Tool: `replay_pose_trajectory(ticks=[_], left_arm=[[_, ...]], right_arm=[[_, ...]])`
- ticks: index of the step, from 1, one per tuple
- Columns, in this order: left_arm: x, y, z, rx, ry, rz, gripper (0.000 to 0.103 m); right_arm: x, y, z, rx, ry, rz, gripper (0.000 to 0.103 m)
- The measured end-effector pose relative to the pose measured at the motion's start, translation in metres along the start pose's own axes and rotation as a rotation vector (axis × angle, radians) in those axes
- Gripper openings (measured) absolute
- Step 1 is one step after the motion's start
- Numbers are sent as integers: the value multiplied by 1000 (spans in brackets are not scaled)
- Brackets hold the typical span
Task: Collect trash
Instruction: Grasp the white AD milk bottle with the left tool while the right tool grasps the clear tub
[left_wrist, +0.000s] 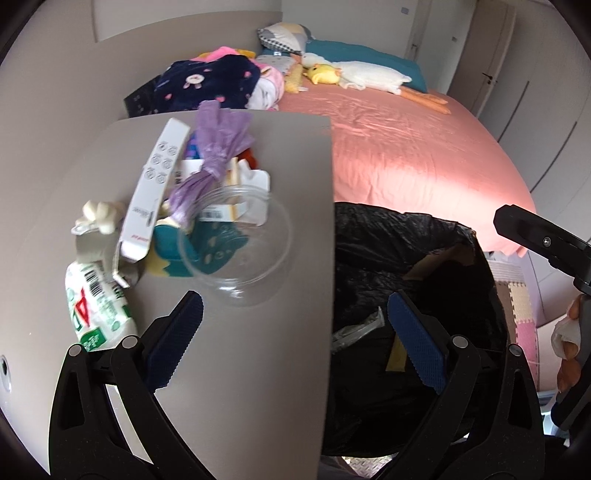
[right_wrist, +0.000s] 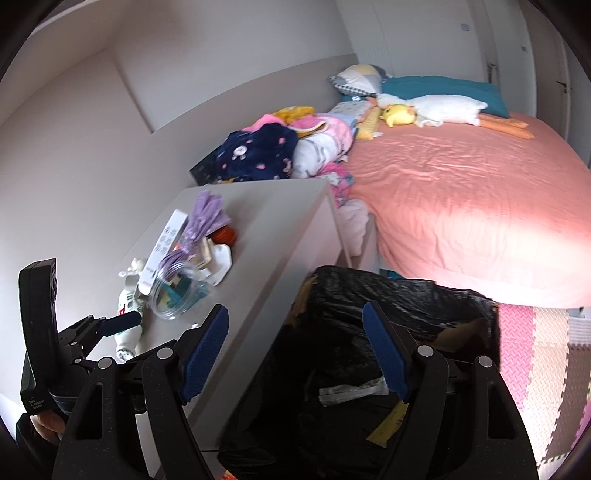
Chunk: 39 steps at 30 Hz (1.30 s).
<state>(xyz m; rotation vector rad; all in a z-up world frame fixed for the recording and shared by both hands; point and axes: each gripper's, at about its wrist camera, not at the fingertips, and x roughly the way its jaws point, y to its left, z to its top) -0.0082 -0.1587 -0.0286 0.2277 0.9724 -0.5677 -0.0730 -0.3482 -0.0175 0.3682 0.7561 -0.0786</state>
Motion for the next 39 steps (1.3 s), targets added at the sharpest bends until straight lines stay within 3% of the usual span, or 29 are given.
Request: replay_pose_trajectory(ticks=[15, 27, 30, 39], left_arm=[[-13, 81, -14, -194, -8, 111, 97], [6, 137, -19, -339, 41, 174, 97], [13, 148, -20, -371, 57, 189, 97], [34, 166, -20, -443, 102, 206, 97]], right_arm=[[44, 61, 12, -99, 79, 86, 76], [85, 98, 19, -157, 146, 104, 75], [98, 104, 21, -162, 165, 102, 68], [136, 112, 26, -147, 223, 70, 57]])
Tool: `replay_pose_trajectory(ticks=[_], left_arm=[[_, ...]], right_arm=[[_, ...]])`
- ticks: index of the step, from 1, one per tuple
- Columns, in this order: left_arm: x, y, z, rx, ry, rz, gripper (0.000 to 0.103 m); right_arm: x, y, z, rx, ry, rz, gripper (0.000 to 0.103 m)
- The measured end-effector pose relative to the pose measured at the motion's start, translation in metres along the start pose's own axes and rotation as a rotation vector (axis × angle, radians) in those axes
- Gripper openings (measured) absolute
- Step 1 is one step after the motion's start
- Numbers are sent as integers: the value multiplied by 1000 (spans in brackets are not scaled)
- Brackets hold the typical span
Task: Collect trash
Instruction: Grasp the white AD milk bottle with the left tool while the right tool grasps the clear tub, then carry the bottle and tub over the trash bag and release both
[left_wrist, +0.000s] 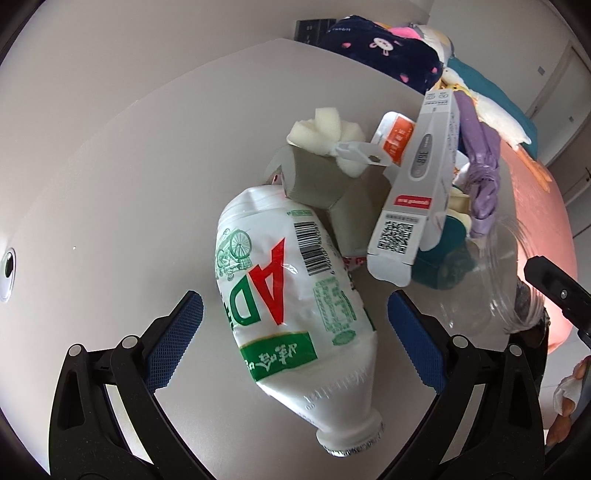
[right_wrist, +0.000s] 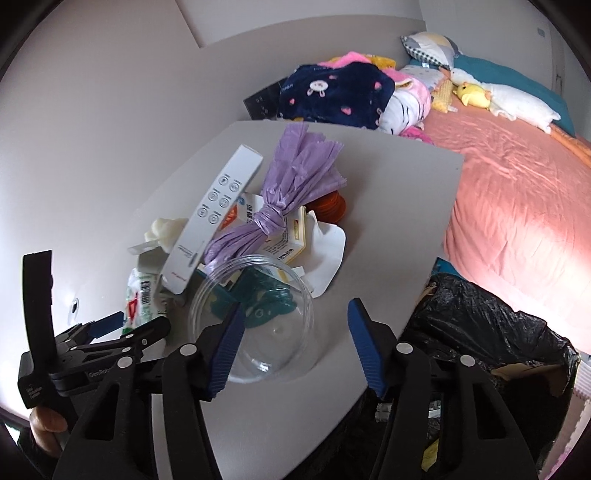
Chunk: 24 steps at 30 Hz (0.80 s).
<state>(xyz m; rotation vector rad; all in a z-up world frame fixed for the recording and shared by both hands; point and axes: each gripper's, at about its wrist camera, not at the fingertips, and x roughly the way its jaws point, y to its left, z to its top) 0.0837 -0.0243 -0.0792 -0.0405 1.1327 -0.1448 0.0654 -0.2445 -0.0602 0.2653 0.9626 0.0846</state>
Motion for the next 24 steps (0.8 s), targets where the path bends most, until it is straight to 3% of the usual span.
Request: replay_pose_trajectory(ticks=[5, 9, 13, 24], left_arm=[[8, -3, 3, 18, 34, 33, 84], [12, -9, 12, 48, 21, 71, 69], [12, -8, 12, 44, -4, 69, 66], [-16, 13, -4, 5, -95, 30, 65]], right_arm=[[15, 1, 3, 5, 38, 5, 43], [21, 2, 3, 2, 57, -2, 38], [24, 1, 3, -2, 81, 26, 12], [8, 5, -6, -17, 56, 48, 10]])
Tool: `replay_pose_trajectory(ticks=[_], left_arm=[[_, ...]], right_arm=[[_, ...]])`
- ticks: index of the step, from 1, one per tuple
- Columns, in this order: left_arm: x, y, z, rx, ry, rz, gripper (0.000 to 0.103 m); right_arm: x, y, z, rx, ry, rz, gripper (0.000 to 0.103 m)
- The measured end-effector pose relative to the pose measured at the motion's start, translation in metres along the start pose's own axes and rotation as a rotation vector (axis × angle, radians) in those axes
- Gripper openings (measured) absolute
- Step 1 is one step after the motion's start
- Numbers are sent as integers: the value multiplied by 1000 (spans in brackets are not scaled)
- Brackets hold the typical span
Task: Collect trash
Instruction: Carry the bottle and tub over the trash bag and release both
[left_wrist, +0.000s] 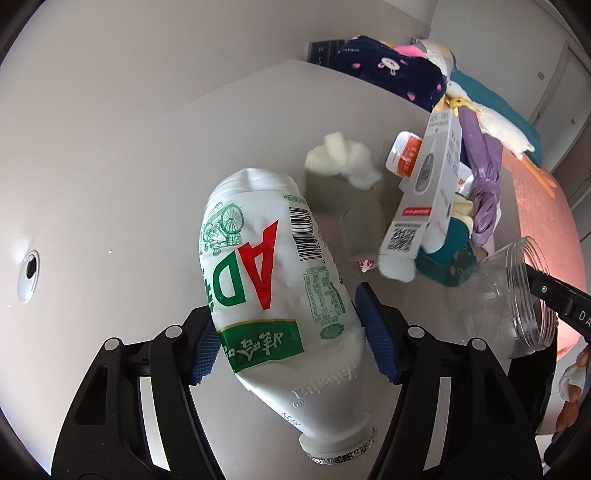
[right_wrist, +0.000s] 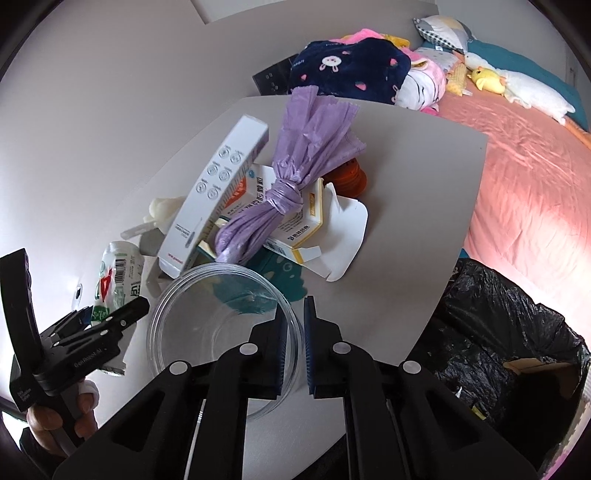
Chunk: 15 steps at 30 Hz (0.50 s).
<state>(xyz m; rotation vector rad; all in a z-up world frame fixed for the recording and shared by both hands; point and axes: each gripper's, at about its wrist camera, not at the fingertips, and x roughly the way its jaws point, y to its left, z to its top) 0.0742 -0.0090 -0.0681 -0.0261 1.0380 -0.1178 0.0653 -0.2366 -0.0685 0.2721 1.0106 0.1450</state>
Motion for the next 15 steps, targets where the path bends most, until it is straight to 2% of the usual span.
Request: replay_pose_trajectory(ticks=[15], left_arm=[[-53, -11, -18, 44, -72, -23, 65]], right_arm=[[-48, -12, -13, 18, -85, 5, 10]])
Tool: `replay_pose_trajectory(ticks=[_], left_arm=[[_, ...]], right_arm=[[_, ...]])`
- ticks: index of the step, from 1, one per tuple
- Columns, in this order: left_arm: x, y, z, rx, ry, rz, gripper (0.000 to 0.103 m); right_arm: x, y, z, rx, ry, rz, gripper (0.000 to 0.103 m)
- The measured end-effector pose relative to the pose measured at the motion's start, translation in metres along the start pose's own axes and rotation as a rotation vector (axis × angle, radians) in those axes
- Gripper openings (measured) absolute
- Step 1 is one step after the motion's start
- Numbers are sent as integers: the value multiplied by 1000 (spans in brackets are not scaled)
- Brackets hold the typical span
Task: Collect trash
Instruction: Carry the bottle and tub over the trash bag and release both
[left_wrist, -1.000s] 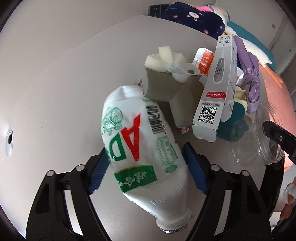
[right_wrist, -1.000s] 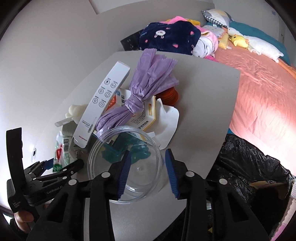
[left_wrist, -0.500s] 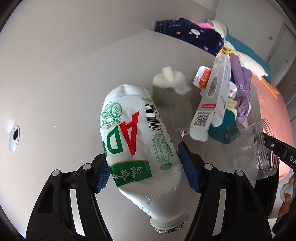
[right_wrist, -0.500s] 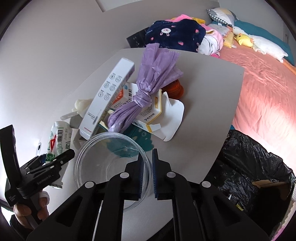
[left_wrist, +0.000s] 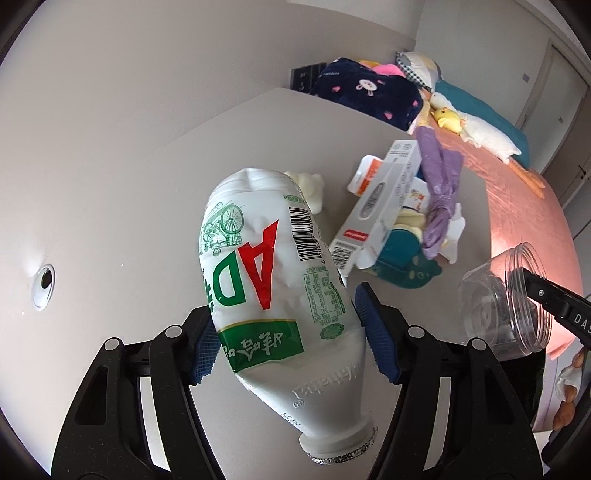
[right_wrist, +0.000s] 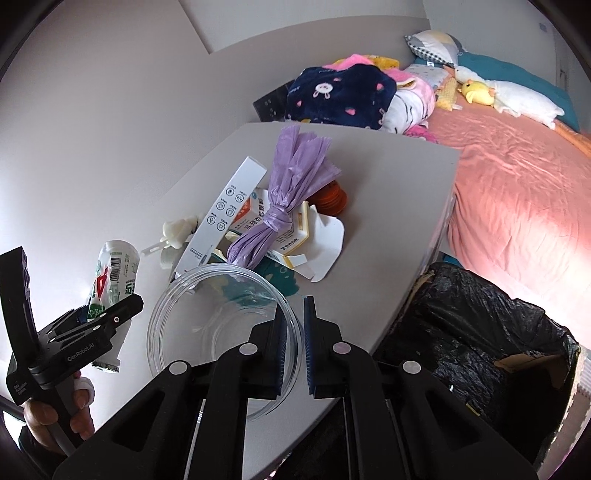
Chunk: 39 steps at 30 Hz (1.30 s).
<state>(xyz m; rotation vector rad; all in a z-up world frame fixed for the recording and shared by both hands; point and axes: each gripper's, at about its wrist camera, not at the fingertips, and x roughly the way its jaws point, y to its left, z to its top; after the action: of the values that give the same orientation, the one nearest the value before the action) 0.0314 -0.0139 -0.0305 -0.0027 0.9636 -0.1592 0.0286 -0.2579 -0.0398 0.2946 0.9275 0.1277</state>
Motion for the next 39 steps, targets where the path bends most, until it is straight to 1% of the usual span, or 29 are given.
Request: replay_pose_trajectory(ticks=[6, 15, 28, 39], left_arm=[[-10, -19, 2, 33, -7, -28, 66], [-18, -60, 3, 80, -9, -82, 66], [-18, -124, 5, 194, 5, -158, 66], [-12, -173, 5, 291, 23, -222, 66]], right_arm=[[-20, -13, -6, 15, -28, -5, 10], [-51, -40, -15, 51, -65, -27, 10], [-86, -91, -33, 146, -103, -96, 10], [-106, -128, -45, 220, -130, -153, 10]])
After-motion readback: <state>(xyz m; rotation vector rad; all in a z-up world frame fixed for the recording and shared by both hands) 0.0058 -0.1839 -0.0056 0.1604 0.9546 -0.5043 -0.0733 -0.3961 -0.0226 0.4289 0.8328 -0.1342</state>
